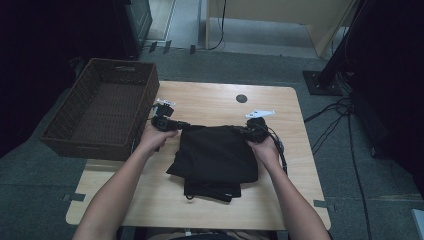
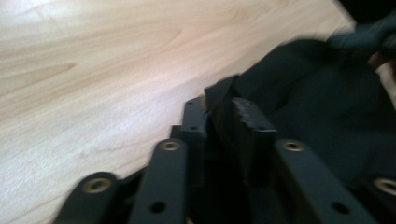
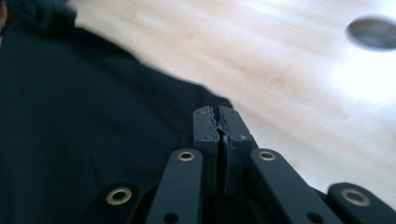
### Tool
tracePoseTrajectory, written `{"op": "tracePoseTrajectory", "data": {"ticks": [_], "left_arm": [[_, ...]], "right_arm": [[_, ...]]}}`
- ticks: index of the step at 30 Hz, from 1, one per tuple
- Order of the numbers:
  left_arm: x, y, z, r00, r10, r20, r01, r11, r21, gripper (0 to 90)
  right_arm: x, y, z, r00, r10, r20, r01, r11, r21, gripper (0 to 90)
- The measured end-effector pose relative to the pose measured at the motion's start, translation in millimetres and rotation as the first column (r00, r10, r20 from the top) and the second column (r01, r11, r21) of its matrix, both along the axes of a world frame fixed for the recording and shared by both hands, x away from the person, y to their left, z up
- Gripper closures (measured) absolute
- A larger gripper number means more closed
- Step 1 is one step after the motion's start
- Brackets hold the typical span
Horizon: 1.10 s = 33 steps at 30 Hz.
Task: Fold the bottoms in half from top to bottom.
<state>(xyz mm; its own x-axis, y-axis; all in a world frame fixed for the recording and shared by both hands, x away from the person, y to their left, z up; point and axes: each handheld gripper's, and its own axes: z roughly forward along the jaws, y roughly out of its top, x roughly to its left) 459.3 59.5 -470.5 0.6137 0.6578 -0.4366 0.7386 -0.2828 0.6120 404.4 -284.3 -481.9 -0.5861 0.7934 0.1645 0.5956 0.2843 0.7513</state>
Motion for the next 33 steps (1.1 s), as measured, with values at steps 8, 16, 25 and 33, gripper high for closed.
{"op": "tracePoseTrajectory", "data": {"ticks": [8,16,25,33], "left_arm": [[12.2,-21.9,-1.5,0.9988,0.011,0.048,-0.012,0.9997,0.019,58.0],[21.0,-52.4,-19.2,0.9975,-0.071,0.004,0.071,0.9962,0.051,55.1],[31.1,-59.8,-28.0,0.9971,-0.047,-0.06,0.055,0.9889,0.138,89.3],[34.5,-21.4,-27.1,0.9919,0.064,-0.11,-0.054,0.9949,0.084,90.0]], "right_arm": [[-5.8,1.3,-17.0,0.9995,0.012,-0.03,-0.011,1.0,0.021,79.0],[0.1,5.6,-19.4,0.9994,0.0,-0.035,0.001,0.999,0.036,77.1],[-0.4,7.6,-20.6,0.9997,-0.003,-0.024,0.003,1.0,0.011,84.8],[-1.8,-1.7,-16.4,0.9998,-0.01,-0.02,0.01,1.0,-0.018,88.0]]}}
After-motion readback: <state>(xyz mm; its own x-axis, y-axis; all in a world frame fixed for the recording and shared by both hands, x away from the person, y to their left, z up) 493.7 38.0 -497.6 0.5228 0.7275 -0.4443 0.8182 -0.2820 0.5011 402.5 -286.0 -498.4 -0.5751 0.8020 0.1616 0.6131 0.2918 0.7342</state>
